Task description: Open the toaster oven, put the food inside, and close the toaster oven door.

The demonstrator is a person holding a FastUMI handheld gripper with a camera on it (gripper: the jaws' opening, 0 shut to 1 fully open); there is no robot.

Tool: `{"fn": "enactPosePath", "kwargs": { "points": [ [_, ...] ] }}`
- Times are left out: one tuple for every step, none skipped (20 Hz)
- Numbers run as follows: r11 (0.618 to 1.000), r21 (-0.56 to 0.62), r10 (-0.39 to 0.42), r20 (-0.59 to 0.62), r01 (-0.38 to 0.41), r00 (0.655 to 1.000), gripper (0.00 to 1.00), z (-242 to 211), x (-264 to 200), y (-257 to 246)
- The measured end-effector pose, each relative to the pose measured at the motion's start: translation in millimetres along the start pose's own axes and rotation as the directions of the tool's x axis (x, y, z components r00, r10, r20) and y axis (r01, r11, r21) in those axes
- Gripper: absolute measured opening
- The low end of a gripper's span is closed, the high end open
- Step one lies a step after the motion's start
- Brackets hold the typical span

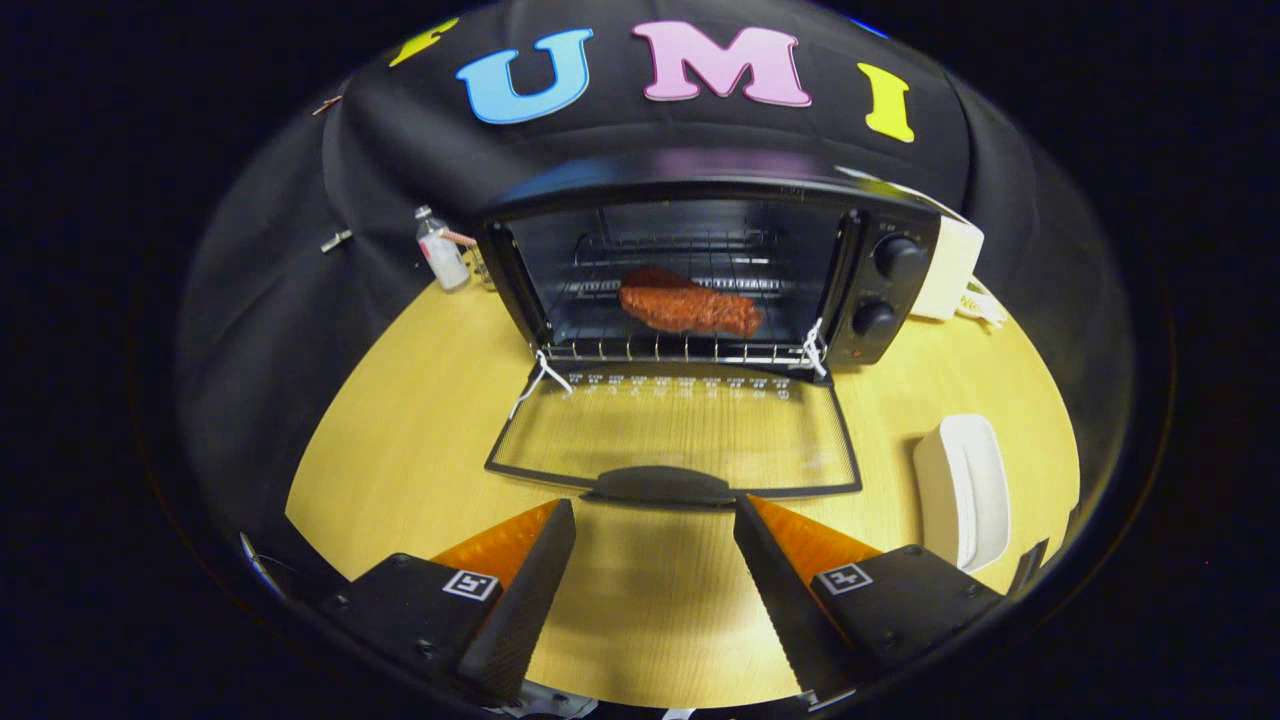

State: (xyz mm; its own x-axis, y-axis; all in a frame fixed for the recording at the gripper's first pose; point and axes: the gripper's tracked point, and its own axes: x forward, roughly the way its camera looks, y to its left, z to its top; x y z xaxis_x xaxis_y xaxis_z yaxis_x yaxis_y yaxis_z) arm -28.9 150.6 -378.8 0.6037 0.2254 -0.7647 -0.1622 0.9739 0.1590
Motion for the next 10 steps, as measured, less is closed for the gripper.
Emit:
{"fn": "enactPosePath", "kwargs": {
  "points": [
    [1.000,0.004,-0.016,-0.025,0.016,1.000,0.99,-6,6,-1],
    [0.999,0.013,-0.039,-0.049,0.039,0.998,0.99,-13,12,-4],
    [0.998,0.025,-0.057,-0.063,0.059,0.996,0.99,-17,17,-7],
    [0.996,0.032,-0.080,-0.074,0.082,0.994,0.99,-19,21,-11],
    [0.994,0.034,-0.100,-0.082,0.103,0.992,0.99,-21,27,-14],
    [0.993,0.033,-0.112,-0.092,0.115,0.989,0.99,-25,30,-16],
    [0.992,0.025,-0.118,-0.100,0.121,0.988,0.99,-26,34,-16],
    [0.991,0.014,-0.133,-0.107,0.135,0.985,0.99,-27,37,-18],
    [0.990,0.007,-0.142,-0.115,0.144,0.983,0.99,-30,41,-18],
    [0.988,0.001,-0.151,-0.124,0.152,0.981,0.99,-33,44,-19]
  ]
}}
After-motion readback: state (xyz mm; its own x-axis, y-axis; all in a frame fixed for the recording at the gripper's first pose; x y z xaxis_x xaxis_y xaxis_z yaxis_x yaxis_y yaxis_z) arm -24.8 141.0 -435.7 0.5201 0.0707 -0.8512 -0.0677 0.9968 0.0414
